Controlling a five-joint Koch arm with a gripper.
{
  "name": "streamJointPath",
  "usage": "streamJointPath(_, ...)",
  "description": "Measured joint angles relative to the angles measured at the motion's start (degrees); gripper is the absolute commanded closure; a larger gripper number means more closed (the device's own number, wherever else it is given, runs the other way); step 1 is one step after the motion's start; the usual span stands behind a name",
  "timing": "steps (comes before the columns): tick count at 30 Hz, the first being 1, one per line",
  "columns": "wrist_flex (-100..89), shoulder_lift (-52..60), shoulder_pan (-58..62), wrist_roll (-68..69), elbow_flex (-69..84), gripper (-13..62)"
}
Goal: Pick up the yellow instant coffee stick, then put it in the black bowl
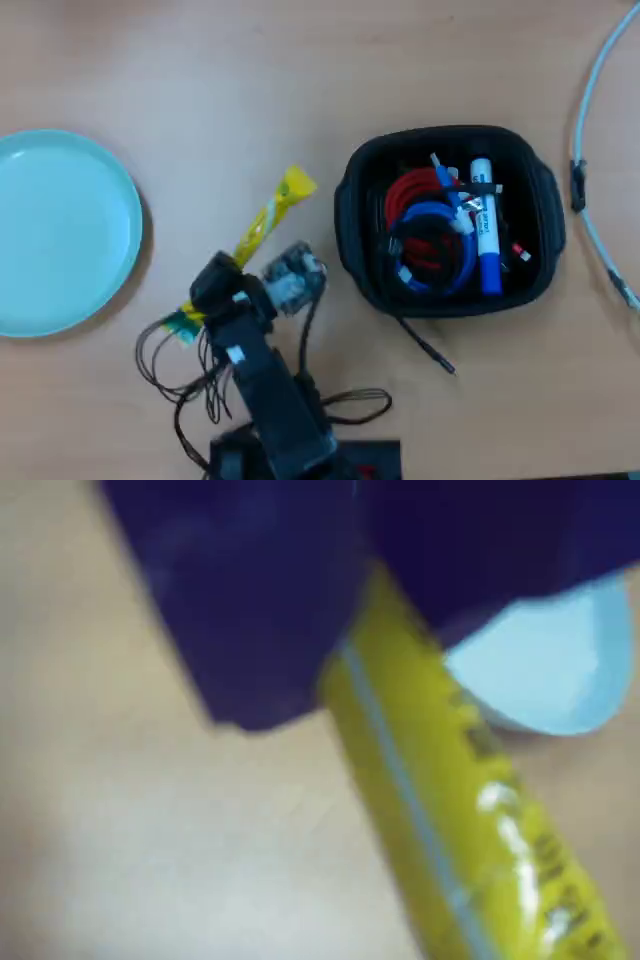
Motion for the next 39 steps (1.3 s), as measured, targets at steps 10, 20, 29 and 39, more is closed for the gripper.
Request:
streamJointPath(10, -12.66, 1.76, 15.38, 0.7, 2.72, 56.3)
streamJointPath(20, -24.7, 1.76, 33.31, 0.79, 4.57, 56.3)
streamJointPath(29, -30.32, 1.23, 40.43, 0.09, 4.57, 56.4)
streamJointPath(39, -30.32, 1.23, 42.54, 0.53, 4.66, 56.3)
